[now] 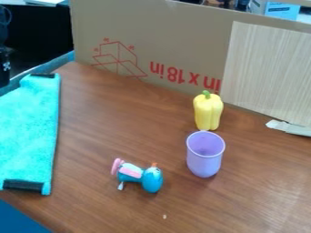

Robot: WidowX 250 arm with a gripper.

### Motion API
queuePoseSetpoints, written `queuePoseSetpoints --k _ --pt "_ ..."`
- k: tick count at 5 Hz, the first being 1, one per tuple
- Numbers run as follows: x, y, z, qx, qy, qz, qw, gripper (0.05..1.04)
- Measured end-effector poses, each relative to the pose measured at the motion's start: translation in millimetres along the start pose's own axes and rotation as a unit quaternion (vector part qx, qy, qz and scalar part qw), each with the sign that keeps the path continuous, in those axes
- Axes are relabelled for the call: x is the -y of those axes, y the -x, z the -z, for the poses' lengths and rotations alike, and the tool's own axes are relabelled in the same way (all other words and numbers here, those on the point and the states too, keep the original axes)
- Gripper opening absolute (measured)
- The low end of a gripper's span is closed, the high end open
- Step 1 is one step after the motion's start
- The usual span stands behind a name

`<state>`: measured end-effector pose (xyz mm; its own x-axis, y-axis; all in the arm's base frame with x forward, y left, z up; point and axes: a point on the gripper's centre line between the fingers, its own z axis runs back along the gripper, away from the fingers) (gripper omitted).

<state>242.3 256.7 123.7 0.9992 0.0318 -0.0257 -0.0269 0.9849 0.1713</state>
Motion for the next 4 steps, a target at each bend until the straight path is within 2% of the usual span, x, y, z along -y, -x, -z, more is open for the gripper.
queuePoseSetpoints --k 1,2,3,4 --pt "3.6 0.3 12.2 -0.012 0.013 0.002 0.9998 1.000" --pt "4.2 -4.7 19.3 0.004 0.015 0.007 0.9999 1.000" --pt "2.0 -4.0 37.0 0.020 0.049 0.007 0.9986 1.000" --pt "-5.1 -3.6 47.0 0.037 0.055 0.002 0.9978 1.000"
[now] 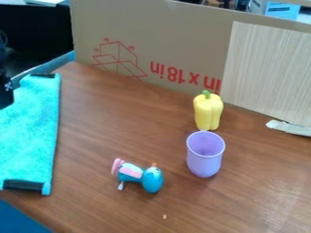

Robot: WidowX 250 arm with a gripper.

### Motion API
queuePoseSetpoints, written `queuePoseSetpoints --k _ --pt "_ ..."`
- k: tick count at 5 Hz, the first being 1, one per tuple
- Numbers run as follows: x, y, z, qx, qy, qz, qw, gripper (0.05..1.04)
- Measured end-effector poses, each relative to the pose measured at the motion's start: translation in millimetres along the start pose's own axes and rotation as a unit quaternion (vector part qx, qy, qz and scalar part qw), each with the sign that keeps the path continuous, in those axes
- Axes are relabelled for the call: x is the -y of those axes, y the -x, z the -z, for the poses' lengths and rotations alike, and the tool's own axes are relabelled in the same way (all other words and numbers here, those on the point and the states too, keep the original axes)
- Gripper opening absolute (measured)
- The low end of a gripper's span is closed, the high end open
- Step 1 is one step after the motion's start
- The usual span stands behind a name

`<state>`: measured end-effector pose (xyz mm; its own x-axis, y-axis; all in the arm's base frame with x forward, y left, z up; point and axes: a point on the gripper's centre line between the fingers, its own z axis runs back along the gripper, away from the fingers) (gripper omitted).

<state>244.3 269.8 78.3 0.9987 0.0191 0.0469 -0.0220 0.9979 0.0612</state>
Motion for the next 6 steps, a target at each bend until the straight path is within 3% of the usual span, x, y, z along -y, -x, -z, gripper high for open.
queuePoseSetpoints --k 1,4,6 --pt "-0.3 -3.2 17.2 -0.002 0.011 0.004 0.9999 1.000" --pt "2.6 -8.9 51.1 -0.011 -0.044 -0.008 0.9990 1.000" --pt "7.2 -11.0 54.4 -0.026 -0.068 0.006 0.9973 1.000"
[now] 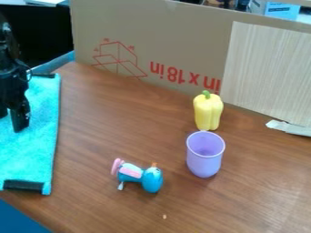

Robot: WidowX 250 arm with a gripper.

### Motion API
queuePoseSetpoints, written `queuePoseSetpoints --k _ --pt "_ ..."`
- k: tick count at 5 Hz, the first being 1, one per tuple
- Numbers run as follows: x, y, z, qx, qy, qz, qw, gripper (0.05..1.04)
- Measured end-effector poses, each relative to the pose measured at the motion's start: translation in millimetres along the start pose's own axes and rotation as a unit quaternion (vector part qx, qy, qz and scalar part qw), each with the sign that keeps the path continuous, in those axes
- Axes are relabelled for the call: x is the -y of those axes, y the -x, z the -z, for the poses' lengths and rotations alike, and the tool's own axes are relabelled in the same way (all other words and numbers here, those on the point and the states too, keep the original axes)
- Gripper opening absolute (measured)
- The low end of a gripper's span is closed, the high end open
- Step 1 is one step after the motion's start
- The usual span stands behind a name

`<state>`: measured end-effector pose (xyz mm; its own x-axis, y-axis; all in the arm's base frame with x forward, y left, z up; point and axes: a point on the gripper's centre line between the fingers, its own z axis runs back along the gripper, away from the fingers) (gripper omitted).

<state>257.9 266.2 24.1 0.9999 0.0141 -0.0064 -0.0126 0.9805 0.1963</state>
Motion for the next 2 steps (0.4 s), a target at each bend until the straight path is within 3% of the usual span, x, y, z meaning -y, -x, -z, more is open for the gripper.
queuePoseSetpoints --k 2 --pt "15.1 -10.9 -3.0 -0.021 0.014 -0.018 0.9995 1.000"
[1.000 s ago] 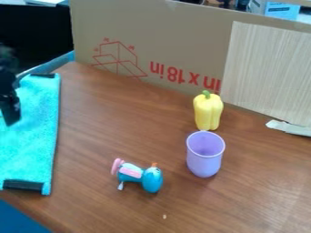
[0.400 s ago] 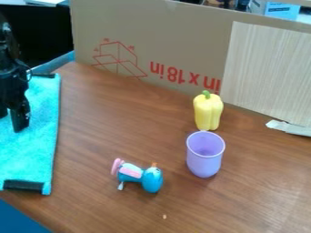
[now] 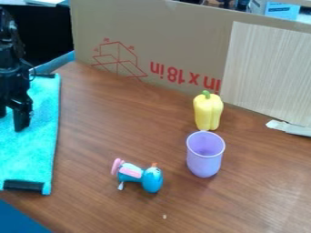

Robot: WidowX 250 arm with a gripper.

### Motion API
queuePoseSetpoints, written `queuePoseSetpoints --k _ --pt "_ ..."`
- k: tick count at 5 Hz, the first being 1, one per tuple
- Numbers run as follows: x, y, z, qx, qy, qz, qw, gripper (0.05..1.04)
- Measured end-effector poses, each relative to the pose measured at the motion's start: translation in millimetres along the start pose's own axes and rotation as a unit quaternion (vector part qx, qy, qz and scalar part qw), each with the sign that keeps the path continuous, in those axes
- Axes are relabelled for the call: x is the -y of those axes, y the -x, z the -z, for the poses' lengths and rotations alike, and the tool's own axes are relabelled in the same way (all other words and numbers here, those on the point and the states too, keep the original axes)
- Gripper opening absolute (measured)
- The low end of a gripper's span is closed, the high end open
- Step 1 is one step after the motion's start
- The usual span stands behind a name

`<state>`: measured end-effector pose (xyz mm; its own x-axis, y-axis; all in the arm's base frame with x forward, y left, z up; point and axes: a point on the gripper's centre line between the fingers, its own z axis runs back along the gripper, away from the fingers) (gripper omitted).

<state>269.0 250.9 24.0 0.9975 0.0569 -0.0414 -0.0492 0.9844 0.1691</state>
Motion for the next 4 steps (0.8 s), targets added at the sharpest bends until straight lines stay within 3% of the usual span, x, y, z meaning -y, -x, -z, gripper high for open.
queuePoseSetpoints --k 2,4 --pt "23.6 -17.5 -4.1 -0.004 0.003 -0.010 0.9999 1.000" --pt "63.3 -24.4 -10.4 -0.012 0.028 0.002 0.9995 1.000"
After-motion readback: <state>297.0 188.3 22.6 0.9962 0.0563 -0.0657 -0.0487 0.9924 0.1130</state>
